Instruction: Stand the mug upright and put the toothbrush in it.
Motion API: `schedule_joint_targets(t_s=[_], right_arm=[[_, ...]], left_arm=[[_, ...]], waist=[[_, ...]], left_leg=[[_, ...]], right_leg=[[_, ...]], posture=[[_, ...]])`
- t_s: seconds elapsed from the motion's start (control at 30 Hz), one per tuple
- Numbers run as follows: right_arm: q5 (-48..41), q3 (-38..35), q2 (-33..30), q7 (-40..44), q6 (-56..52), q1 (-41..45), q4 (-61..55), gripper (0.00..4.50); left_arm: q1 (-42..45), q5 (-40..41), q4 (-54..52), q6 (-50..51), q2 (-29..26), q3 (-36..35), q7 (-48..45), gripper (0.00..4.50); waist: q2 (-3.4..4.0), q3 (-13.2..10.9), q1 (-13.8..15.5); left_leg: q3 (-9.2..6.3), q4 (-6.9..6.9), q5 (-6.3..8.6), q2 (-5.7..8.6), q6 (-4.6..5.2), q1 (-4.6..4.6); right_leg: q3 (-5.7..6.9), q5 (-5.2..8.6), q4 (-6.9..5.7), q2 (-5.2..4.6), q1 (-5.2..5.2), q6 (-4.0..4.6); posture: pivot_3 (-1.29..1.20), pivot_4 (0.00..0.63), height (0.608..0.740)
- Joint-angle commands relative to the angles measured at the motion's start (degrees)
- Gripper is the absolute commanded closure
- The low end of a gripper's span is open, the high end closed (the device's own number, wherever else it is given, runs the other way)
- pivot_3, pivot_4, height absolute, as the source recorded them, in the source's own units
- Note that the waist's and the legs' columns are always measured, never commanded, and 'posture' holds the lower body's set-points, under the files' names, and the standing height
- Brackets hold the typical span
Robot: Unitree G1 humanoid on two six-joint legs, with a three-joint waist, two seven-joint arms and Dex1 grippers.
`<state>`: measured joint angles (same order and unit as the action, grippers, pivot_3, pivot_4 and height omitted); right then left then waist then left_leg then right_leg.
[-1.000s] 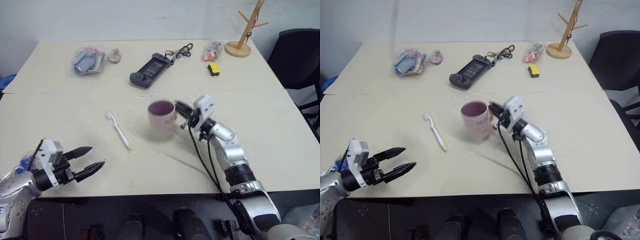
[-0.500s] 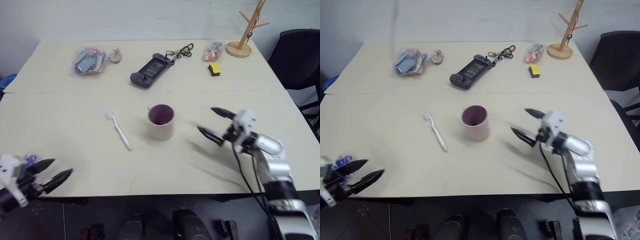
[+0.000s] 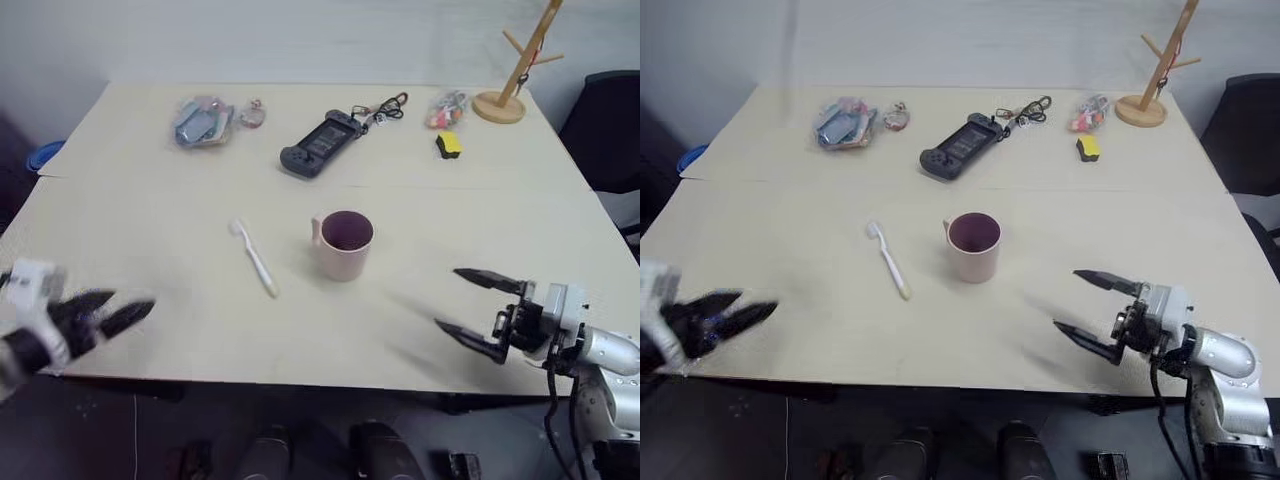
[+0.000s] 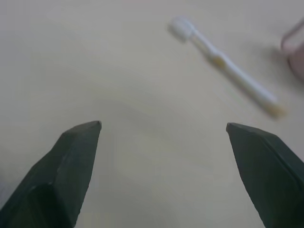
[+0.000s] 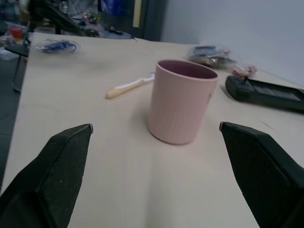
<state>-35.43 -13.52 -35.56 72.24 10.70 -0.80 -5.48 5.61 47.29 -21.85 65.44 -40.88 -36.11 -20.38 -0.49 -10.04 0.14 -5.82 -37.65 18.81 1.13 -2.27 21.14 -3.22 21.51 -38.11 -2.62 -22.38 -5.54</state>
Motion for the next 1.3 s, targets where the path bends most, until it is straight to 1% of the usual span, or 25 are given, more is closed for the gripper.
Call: schedule_joint_targets(t_s=[0.03,0.07,0.13,0.2,0.27,0.37,0.43,0.5,0.63,0.73,0.8,0.9,0.93,0.97,1.0,1.07,1.1,1.17,1.23,1.3], right_arm=[[-1.36,-0.66,-0.11,-1.51,-1.51,-1.42,-4.98,0.03],[-1.33,-0.66,-0.07,-1.76,-1.83,-1.62,-5.59,0.03],[-1.34,-0.68,0.33,-3.06,-2.61,-1.62,-6.84,0.03],[-1.21,-0.38,0.73,-4.49,-3.39,-1.63,-8.33,0.03],[-1.12,-0.05,0.94,-5.53,-4.22,-1.67,-9.66,0.03],[-1.25,0.07,1.28,-7.08,-5.27,-1.82,-11.2,0.03],[-1.94,0.06,2.08,-9.13,-6.48,-2.09,-12.89,0.0],[-2.29,0.35,2.7,-11.35,-8.25,-2.65,-15.08,0.0],[-1.7,1.48,2.97,-13.47,-10.36,-2.47,-17.15,0.0],[-1.64,1.89,3.0,-14.59,-11.3,-1.78,-17.8,0.0],[-1.68,2.21,2.9,-15.31,-12.12,-0.84,-18.12,0.0],[-2.03,2.08,2.6,-16.06,-13.34,0.39,-18.46,0.0],[-2.29,1.8,2.49,-16.27,-13.74,0.6,-18.52,0.0],[-2.59,1.41,2.3,-16.39,-14.23,0.61,-18.67,0.0],[-2.72,1.01,1.98,-16.38,-14.62,0.43,-18.89,0.0],[-3.1,0.24,1.6,-16.66,-15.38,-0.2,-19.52,0.0],[-3.19,-0.09,1.44,-16.72,-15.55,-0.64,-19.8,0.0],[-3.3,-0.99,1.49,-17.27,-15.61,-1.86,-20.37,0.0],[-3.22,-2.39,2.07,-18.14,-15.01,-4.0,-21.22,0.0],[-2.83,-3.37,2.82,-19.19,-14.29,-5.68,-22.13,0.0]], left_arm=[[9.43,0.37,-2.34,8.92,5.93,8.2,10.52,0.0],[11.46,0.02,-2.08,10.79,7.27,9.14,11.99,0.0],[18.19,-3.03,3.05,12.24,11.76,12.23,16.42,0.0],[22.68,-6.83,7.74,11.65,14.41,15.63,19.32,0.0],[25.26,-9.58,11.02,11.12,16.29,17.09,21.34,0.0],[27.25,-12.9,14.26,11.32,16.25,20.67,21.38,0.0],[29.56,-15.15,17.8,11.31,15.92,23.85,20.71,0.41],[31.76,-15.49,21.71,11.53,18.88,25.51,19.81,0.91],[33.7,-16.49,26.86,10.81,22.57,27.14,17.26,2.13],[33.52,-17.2,27.71,11.23,23.16,29.6,14.86,3.0],[32.99,-17.6,27.61,11.7,23.47,29.62,14.07,3.6],[31.61,-17.93,26.16,12.37,22.14,29.94,12.09,4.21],[31.1,-18.23,25.7,12.23,21.15,30.32,11.34,4.31],[30.57,-18.36,25.33,11.54,20.1,30.19,10.37,4.32],[30.1,-17.55,24.63,9.84,19.41,28.87,8.54,4.32],[29.89,-14.12,23.11,6.97,19.87,23.98,4.96,4.32],[29.82,-12.27,22.18,3.81,20.34,21.34,2.67,4.32],[28.95,-11.26,20.53,-4.82,19.39,17.52,-1.79,4.32],[28.1,-8.01,17.84,-15.25,18.86,14.73,-12.05,4.32],[28.64,-4.76,16.83,-23.15,20.0,13.01,-19.97,4.32]], waist=[[-0.06,0.02,-0.02],[-0.12,0.03,-0.21],[-0.19,0.02,-0.44],[-0.24,0.0,-0.42],[-0.23,0.0,-0.45],[-0.23,0.0,-0.3],[-0.23,0.0,-0.09],[-0.19,0.03,0.37],[-0.09,0.09,1.58],[-0.09,0.11,1.7],[-0.08,0.12,1.66],[-0.06,0.14,1.37],[-0.05,0.15,1.24],[-0.05,0.15,1.19],[-0.05,0.15,1.17],[-0.04,0.16,0.89],[-0.05,0.15,0.81],[-0.14,0.08,0.86],[-0.2,0.05,0.98],[-0.2,0.05,1.12]], left_leg=[[0.02,-0.07,0.0,0.01,-0.01,0.02],[0.07,-0.18,0.02,0.03,0.0,0.07],[0.14,-0.27,0.08,0.02,0.01,0.12],[0.12,-0.36,0.09,0.04,0.0,0.1],[0.16,-0.38,0.08,0.04,-0.01,0.02],[0.15,-0.37,0.08,0.04,-0.02,0.03],[0.14,-0.4,0.07,0.07,-0.03,0.02],[0.07,-0.44,0.05,0.09,-0.07,0.02],[0.04,-0.53,0.04,0.21,-0.05,0.02],[0.03,-0.55,0.03,0.27,-0.04,0.02],[0.03,-0.54,0.03,0.27,-0.04,0.01],[0.03,-0.53,0.03,0.25,-0.04,-0.02],[0.04,-0.52,0.03,0.24,-0.04,-0.02],[0.05,-0.49,0.03,0.2,-0.04,-0.03],[0.04,-0.47,0.03,0.18,-0.04,-0.03],[0.07,-0.44,0.03,0.17,-0.04,-0.04],[0.11,-0.42,0.03,0.16,-0.04,-0.02],[0.08,-0.43,0.02,0.1,-0.06,0.06],[0.04,-0.43,0.01,0.08,-0.09,0.13],[0.04,-0.42,0.01,0.08,-0.1,0.16]], right_leg=[[-0.02,-0.01,-0.03,0.01,0.01,-0.02],[-0.03,-0.01,-0.05,0.01,0.0,-0.03],[-0.1,-0.02,-0.18,0.1,-0.09,-0.04],[-0.06,-0.02,-0.19,0.14,-0.13,-0.05],[-0.08,-0.02,-0.3,0.17,-0.14,-0.05],[-0.12,-0.02,-0.32,0.18,-0.15,-0.05],[-0.14,-0.02,-0.32,0.12,-0.14,-0.05],[-0.16,-0.02,-0.33,0.09,-0.11,-0.05],[-0.15,-0.04,-0.32,0.02,-0.04,-0.08],[-0.15,-0.05,-0.28,-0.02,0.01,-0.11],[-0.15,-0.05,-0.27,-0.02,0.02,-0.11],[-0.15,-0.05,-0.28,0.0,0.02,-0.11],[-0.15,-0.05,-0.28,0.01,0.01,-0.11],[-0.15,-0.05,-0.28,0.04,0.0,-0.11],[-0.15,-0.05,-0.28,0.06,-0.01,-0.11],[-0.15,-0.05,-0.28,0.07,-0.03,-0.11],[-0.14,-0.05,-0.3,0.07,-0.08,-0.11],[-0.14,-0.05,-0.3,0.1,-0.14,-0.11],[-0.14,-0.05,-0.28,0.11,-0.18,-0.11],[-0.1,-0.05,-0.19,0.1,-0.17,-0.11]], posture=[[0.0,0.15,0.74],[0.0,0.15,0.74],[0.0,0.15,0.74],[0.0,0.15,0.74],[0.0,0.15,0.74],[0.0,0.15,0.74],[0.0,0.15,0.74],[0.0,0.15,0.74],[0.0,0.15,0.74],[0.0,0.15,0.74],[0.0,0.15,0.74],[0.0,0.15,0.74],[0.0,0.15,0.74],[0.0,0.15,0.74],[0.0,0.15,0.74],[0.0,0.15,0.74],[0.0,0.15,0.74],[0.0,0.15,0.74],[0.0,0.15,0.74],[0.0,0.15,0.74]])
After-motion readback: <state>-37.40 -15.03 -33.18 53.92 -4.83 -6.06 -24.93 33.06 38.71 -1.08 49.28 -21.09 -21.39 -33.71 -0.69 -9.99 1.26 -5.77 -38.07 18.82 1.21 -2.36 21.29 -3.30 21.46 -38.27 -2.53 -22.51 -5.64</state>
